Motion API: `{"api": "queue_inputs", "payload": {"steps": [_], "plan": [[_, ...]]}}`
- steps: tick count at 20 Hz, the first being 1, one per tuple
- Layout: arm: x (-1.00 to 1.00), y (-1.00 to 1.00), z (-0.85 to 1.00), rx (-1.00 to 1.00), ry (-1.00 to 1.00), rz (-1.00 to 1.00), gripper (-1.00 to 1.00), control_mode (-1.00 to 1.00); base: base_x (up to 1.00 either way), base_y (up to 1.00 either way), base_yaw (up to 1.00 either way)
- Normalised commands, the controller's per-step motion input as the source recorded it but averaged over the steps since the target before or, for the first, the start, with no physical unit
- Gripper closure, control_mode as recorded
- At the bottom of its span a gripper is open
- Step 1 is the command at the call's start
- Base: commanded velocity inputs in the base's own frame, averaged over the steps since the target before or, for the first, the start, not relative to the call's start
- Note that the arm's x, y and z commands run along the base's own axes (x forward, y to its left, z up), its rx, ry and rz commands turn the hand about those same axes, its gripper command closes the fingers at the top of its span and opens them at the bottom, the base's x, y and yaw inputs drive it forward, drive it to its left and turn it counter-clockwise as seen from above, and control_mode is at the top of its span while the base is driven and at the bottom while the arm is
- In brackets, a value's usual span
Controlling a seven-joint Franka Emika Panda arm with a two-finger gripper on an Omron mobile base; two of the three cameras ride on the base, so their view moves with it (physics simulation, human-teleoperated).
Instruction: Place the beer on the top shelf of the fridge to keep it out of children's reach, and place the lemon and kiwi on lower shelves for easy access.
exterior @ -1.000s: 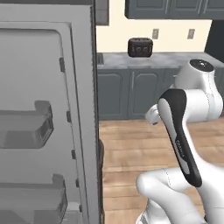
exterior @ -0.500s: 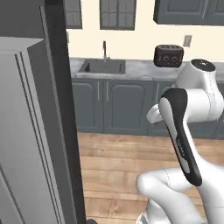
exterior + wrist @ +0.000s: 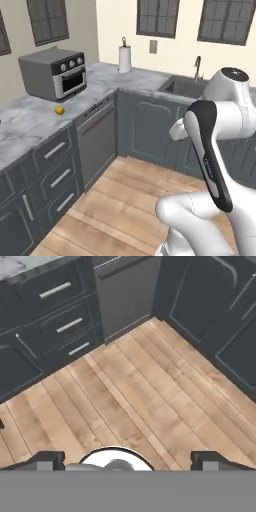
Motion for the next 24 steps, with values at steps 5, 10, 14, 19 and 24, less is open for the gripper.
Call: {"api": "queue_inputs", "payload": {"steps": [5,10,14,19,24], "plan": [[0.0,0.0,0.0,0.0,0.0,0.0,-1.0,1.0,0.99,0.0,0.68],[0.0,0.0,0.0,0.0,0.0,0.0,-1.0,1.0,1.0,0.01,0.65],[0.0,0.0,0.0,0.0,0.0,0.0,-1.0,1.0,1.0,0.01,0.6],[0.0,0.0,0.0,0.0,0.0,0.0,-1.0,1.0,0.92,0.0,0.53],[0.0,0.0,0.0,0.0,0.0,0.0,-1.0,1.0,0.68,-0.15,0.4]]}}
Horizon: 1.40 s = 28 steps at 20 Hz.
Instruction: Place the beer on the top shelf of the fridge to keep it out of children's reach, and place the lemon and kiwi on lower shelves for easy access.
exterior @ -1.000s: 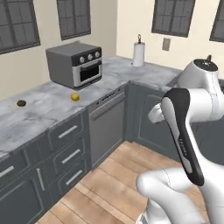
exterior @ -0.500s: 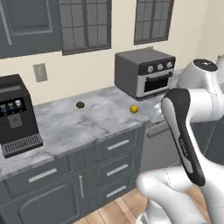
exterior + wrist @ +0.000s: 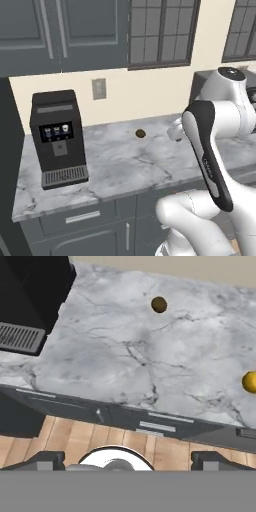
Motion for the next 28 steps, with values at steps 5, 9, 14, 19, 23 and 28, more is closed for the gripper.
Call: {"api": "queue_inputs", "payload": {"steps": [5,9,14,19,23,28], "plan": [[0.0,0.0,0.0,0.0,0.0,0.0,-1.0,1.0,0.43,-0.33,0.23],[0.49,-0.19,-0.35,0.03,-0.04,0.1,-1.0,-1.0,0.0,0.0,0.0],[0.73,-0.03,-0.46,0.02,-0.06,0.06,-1.0,-1.0,0.0,0.0,0.0],[0.76,0.0,-0.61,0.0,-0.01,0.02,-1.0,-1.0,0.0,0.0,0.0],[0.7,0.0,-0.58,0.0,0.0,0.0,-1.0,-1.0,0.0,0.0,0.0],[0.6,-0.01,-0.35,0.0,0.0,0.0,-1.0,-1.0,0.0,0.0,0.0]]}}
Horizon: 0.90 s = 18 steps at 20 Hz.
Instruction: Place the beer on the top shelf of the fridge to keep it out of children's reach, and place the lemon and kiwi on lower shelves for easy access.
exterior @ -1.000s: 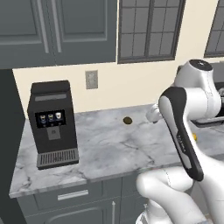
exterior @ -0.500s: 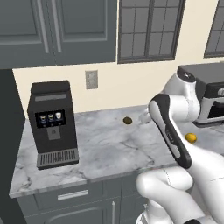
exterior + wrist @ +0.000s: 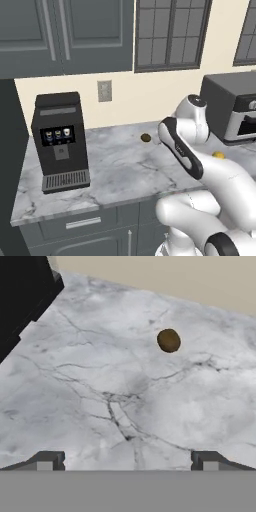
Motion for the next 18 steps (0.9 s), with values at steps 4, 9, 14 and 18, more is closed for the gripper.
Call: {"api": "queue_inputs", "payload": {"steps": [4,9,14,18], "plan": [[0.56,-0.06,-0.22,0.0,0.01,0.0,-1.0,-1.0,0.0,0.0,0.0],[0.48,-0.12,-0.1,0.0,0.05,0.0,-1.0,-1.0,0.0,0.0,0.0],[0.36,-0.01,0.0,0.0,0.08,0.0,-1.0,-1.0,0.0,0.0,0.0],[0.3,0.0,-0.02,0.0,0.07,0.0,-1.0,-1.0,0.0,0.0,0.0]]}}
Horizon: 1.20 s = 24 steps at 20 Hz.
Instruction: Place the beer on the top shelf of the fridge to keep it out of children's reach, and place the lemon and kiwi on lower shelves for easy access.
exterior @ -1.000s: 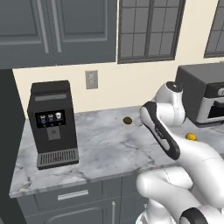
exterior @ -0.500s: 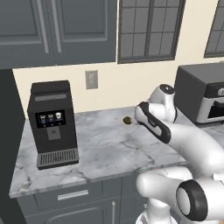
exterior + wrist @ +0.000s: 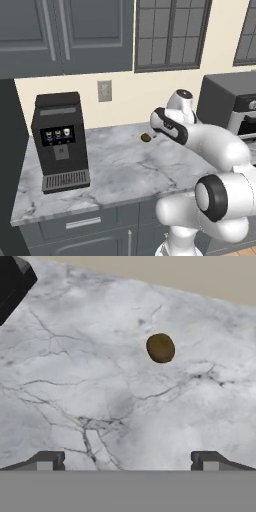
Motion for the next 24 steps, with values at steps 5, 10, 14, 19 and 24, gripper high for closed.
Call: {"api": "queue_inputs", "payload": {"steps": [5,10,14,19,24], "plan": [[0.23,0.0,-0.16,0.0,0.06,0.0,-1.0,-1.0,0.0,0.0,0.0],[0.17,0.0,-0.27,0.0,0.07,0.0,-1.0,-1.0,0.0,0.0,0.0],[0.18,0.0,-0.23,0.0,0.06,0.0,-1.0,-1.0,0.0,0.0,0.0],[0.17,0.0,-0.24,0.0,0.06,0.0,-1.0,-1.0,0.0,0.0,0.0],[0.12,0.0,-0.24,0.0,0.03,0.0,-1.0,-1.0,0.0,0.0,0.0]]}}
